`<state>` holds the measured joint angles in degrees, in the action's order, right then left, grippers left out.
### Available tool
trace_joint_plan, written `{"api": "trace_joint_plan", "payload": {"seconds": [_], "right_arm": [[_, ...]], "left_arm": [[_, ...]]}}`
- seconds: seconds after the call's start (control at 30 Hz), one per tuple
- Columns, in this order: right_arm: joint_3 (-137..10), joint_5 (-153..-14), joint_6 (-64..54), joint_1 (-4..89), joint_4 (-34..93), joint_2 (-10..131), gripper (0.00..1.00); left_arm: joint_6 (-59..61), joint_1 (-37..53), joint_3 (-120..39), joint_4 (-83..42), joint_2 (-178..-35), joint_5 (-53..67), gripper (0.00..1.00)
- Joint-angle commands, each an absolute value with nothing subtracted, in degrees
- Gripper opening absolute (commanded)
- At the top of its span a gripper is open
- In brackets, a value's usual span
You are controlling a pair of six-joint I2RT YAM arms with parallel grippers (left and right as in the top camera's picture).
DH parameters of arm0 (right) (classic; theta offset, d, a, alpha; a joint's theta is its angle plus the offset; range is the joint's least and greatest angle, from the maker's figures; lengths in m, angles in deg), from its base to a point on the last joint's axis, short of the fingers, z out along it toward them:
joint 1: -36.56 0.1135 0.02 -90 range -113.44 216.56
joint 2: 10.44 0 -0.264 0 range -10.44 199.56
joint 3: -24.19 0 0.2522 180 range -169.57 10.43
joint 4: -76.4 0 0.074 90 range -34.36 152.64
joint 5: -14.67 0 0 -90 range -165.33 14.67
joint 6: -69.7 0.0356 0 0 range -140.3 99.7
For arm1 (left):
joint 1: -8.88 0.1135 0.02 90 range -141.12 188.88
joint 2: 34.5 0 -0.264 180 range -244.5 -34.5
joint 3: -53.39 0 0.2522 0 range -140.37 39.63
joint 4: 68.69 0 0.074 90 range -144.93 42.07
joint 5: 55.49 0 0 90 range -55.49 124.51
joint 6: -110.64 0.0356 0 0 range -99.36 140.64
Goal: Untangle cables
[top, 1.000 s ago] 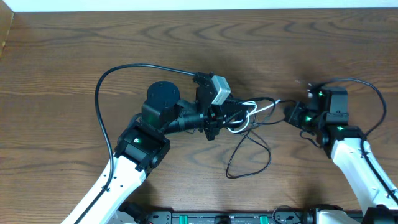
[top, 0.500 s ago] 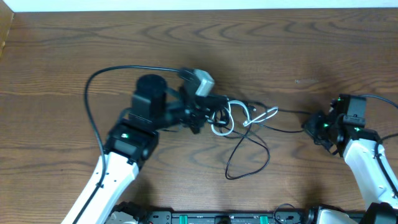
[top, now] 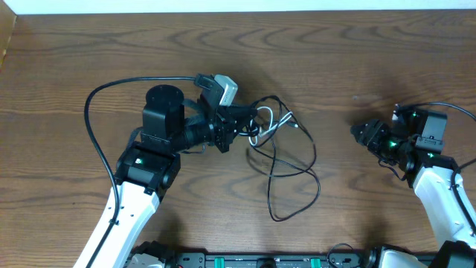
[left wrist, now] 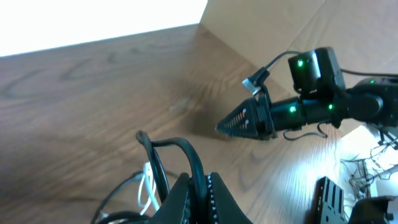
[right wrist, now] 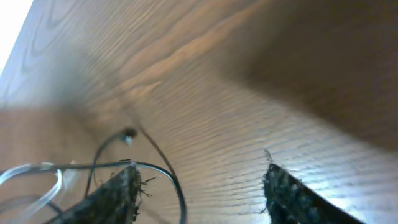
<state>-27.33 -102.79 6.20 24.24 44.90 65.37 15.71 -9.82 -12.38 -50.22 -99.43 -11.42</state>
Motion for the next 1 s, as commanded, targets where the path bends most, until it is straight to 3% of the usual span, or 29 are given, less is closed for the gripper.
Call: {"api": "trace_joint_plan", "payload": {"seconds": [0.0,0.23,0.43,0.57,0.6,0.63,0.8,0.97], "right_arm": [[-27.29,-112.6,-5.54,23.92,45.43,65.74,0.7],[-27.27,-130.44,-21.14,26.91,49.25,65.74,0.87],[-27.27,-135.49,-26.19,32.22,53.4,65.74,0.89],[-27.29,-135.14,-26.19,36.09,57.47,65.74,0.91],[-27.29,-134.37,-25.95,37.18,59.17,65.74,0.99],[-27.29,-133.34,-24.57,37.84,60.55,65.74,0.99],[-27.27,-122.83,-7.48,40.59,68.44,65.76,0.99],[-27.29,-120.47,-6.63,44.37,72.27,65.76,0.99]], "left_arm": [[10.88,-9.84,-14.08,-53.06,-98.42,-11.35,0.08],[2.4,-9.84,-14.08,-58.79,-98.46,-11.33,0.08],[-6.17,-9.84,-14.08,-63.31,-98.46,-11.33,0.07],[-9.32,-9.84,-14.08,-65.76,-98.46,-11.33,0.08],[-9.75,-9.84,-14.08,-66.24,-98.46,-11.31,0.07],[-9.97,-9.84,-14.08,-66.9,-98.46,-11.31,0.08],[-10.82,-9.84,-14.08,-70.39,-98.49,-11.33,0.08],[-13.34,-9.84,-14.06,-72.73,-98.49,-11.33,0.08]]}}
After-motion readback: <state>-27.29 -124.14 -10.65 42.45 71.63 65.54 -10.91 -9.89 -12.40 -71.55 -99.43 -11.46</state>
